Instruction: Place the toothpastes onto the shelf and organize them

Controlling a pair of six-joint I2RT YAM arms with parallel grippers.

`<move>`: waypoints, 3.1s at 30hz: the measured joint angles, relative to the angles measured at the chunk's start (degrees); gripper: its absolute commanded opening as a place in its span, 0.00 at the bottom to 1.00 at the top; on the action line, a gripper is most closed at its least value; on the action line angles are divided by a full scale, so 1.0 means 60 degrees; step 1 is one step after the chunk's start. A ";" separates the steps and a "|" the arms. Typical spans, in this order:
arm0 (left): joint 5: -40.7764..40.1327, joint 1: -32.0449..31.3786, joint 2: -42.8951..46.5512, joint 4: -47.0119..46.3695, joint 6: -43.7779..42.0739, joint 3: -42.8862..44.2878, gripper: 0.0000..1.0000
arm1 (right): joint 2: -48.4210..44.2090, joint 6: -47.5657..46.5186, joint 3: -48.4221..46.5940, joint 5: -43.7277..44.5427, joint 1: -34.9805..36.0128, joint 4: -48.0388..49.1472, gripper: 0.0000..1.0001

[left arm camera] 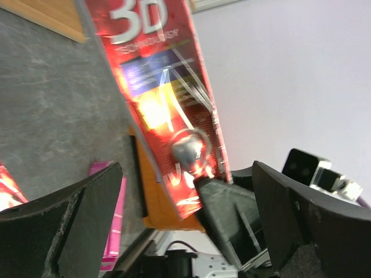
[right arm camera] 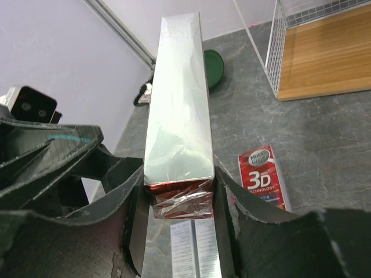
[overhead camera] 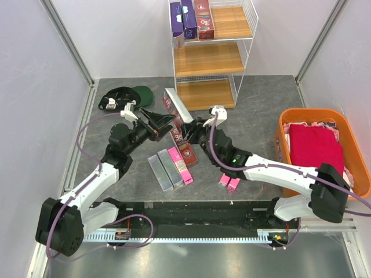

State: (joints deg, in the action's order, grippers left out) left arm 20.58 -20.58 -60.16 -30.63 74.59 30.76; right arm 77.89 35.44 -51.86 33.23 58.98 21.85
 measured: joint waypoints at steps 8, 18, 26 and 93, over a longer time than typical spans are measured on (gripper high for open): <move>-0.0969 0.0000 0.0758 0.2634 -0.1836 0.1067 1.00 | -0.1311 0.1832 0.0645 -0.2248 -0.2193 -0.0266 0.33; -0.1749 0.0000 0.1045 0.3774 -0.2605 0.1071 1.00 | -0.2007 0.5173 0.1279 -0.6546 -0.5308 0.0710 0.32; -0.1909 0.0000 0.0892 0.3905 -0.2692 0.1071 1.00 | -0.0459 0.8386 0.1687 -0.9209 -0.6247 0.3883 0.31; -0.1902 0.0000 0.0135 0.4142 -0.3096 0.1209 0.99 | 0.4218 0.5475 -0.8262 -0.3883 -0.6655 -0.1351 0.50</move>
State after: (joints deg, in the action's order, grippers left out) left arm 9.17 -20.58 -59.35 -5.78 56.01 38.02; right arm 103.20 68.29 -101.43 9.93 19.05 13.74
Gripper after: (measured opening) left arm 0.991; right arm 0.490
